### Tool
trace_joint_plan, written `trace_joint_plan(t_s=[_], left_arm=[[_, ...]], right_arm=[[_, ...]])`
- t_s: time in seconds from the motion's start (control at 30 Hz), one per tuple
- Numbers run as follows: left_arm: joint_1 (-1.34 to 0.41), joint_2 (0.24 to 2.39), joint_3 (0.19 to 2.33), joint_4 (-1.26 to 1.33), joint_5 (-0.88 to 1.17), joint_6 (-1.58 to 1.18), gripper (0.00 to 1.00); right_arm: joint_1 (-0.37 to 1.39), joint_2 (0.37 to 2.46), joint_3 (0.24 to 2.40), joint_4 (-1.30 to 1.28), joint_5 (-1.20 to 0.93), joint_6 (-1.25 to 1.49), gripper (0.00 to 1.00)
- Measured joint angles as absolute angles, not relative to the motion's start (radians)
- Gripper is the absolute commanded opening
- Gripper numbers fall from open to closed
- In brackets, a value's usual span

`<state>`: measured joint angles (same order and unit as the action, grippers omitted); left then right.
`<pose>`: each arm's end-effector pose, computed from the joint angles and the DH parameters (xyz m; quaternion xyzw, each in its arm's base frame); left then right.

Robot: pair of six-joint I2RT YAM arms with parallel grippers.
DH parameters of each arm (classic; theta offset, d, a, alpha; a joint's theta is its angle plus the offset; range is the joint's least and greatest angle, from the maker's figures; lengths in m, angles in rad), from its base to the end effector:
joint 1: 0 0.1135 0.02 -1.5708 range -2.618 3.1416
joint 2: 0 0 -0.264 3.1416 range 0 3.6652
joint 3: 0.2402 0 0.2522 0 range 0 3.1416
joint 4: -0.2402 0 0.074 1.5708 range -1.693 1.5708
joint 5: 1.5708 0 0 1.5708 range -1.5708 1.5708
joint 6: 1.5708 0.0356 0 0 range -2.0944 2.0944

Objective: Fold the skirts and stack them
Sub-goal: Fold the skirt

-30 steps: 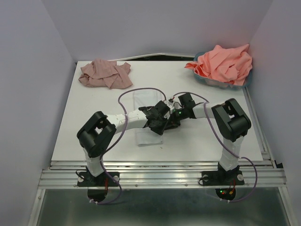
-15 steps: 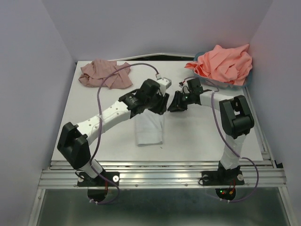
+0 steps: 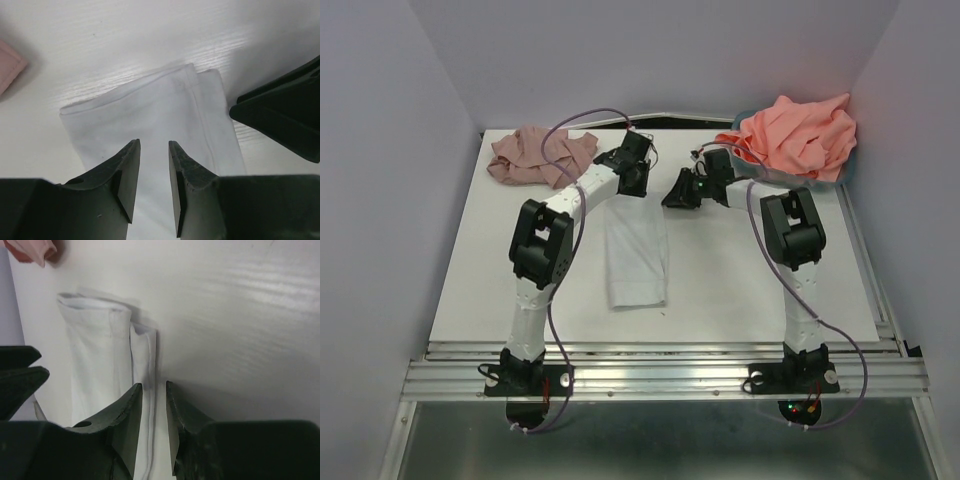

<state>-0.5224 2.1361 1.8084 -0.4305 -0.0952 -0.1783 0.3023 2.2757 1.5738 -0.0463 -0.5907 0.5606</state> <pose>0.4282 -0.2426 0.2391 0.1386 0.9072 -0.0944 0.3858 0.4645 0.1656 0.1318 -0.0025 0.8846 0.4023 0.2359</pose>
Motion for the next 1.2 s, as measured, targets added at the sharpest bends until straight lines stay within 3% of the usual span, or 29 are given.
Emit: trace_joint_plan(t_s=[0.33,0.73,1.2], left_arm=[[-0.549,2.167,1.877,-0.397,-0.128,-0.202,0.40],[-0.562,2.227,1.877,-0.376,-0.112,-0.234,0.44],[-0.586,2.283,1.877,-0.370,-0.115,-0.243,0.41]], right_arm=[[0.303,2.324,1.625,0.026,-0.583,0.610,0.27],[0.303,2.360,1.627,0.091,-0.596,0.663,0.12],[0.303,2.366,1.628,0.104,-0.610,0.678,0.11]])
